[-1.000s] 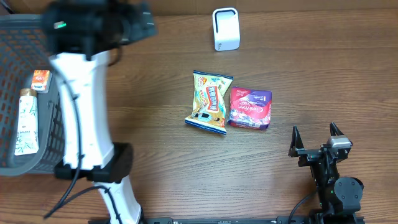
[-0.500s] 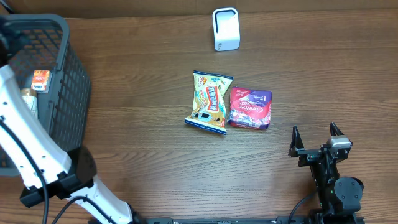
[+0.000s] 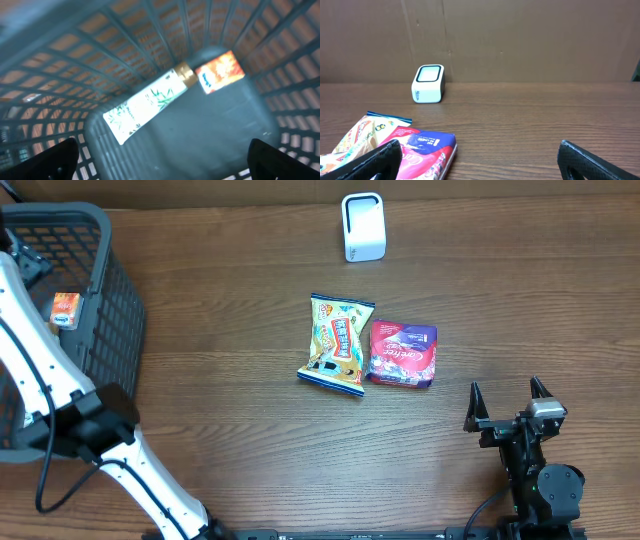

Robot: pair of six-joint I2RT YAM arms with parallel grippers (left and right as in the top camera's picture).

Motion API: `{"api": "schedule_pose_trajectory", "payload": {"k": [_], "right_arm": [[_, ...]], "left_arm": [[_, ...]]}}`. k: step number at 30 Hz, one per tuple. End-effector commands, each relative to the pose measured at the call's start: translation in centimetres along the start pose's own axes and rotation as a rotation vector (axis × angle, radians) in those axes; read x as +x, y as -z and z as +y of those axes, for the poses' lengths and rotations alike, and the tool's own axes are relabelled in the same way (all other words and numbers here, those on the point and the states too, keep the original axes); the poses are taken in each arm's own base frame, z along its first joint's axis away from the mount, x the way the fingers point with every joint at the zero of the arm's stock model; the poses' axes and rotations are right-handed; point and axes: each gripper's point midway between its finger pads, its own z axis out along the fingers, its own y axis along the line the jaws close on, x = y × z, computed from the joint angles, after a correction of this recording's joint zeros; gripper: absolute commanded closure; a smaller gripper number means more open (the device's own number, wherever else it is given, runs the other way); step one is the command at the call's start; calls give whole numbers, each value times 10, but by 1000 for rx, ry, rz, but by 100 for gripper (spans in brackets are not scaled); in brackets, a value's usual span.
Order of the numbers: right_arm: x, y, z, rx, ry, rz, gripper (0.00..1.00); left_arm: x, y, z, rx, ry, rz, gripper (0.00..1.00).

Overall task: Scan the item barcode
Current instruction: 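Reach the left gripper into the basket toward the remaining items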

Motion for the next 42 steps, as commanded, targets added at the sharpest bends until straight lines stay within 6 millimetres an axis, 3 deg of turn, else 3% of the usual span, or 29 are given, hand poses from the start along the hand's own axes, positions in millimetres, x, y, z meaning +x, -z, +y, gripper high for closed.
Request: {"api": "schedule_pose_trajectory", "payload": {"k": [1,7,13,16,25,33,37,42], "right_arm": [[1,0,1,-2,2,-6,0],[1,0,1,-2,2,-6,0],[1,0,1,-2,2,-6,0],[1,0,1,-2,2,-6,0],[1,0,1,-2,2,-6,0],[1,0,1,-2,2,-6,0],[1,0,1,-2,2,-6,0],[1,0,1,-2,2,-6,0]], "left_arm": [[9,-29,-5,-23,-70,64,2],[20,-57,0,-60,-103,136,5],[30,-59,0,23,-186,202,4],[30,-51,-4,141,-244,220,0],[14,-24,27,234,-140,179,0],[9,13,31,359,-133,130,0],[23,22,38,348,-140,168,0],[63,11,45,312,-134,315,0]]}}
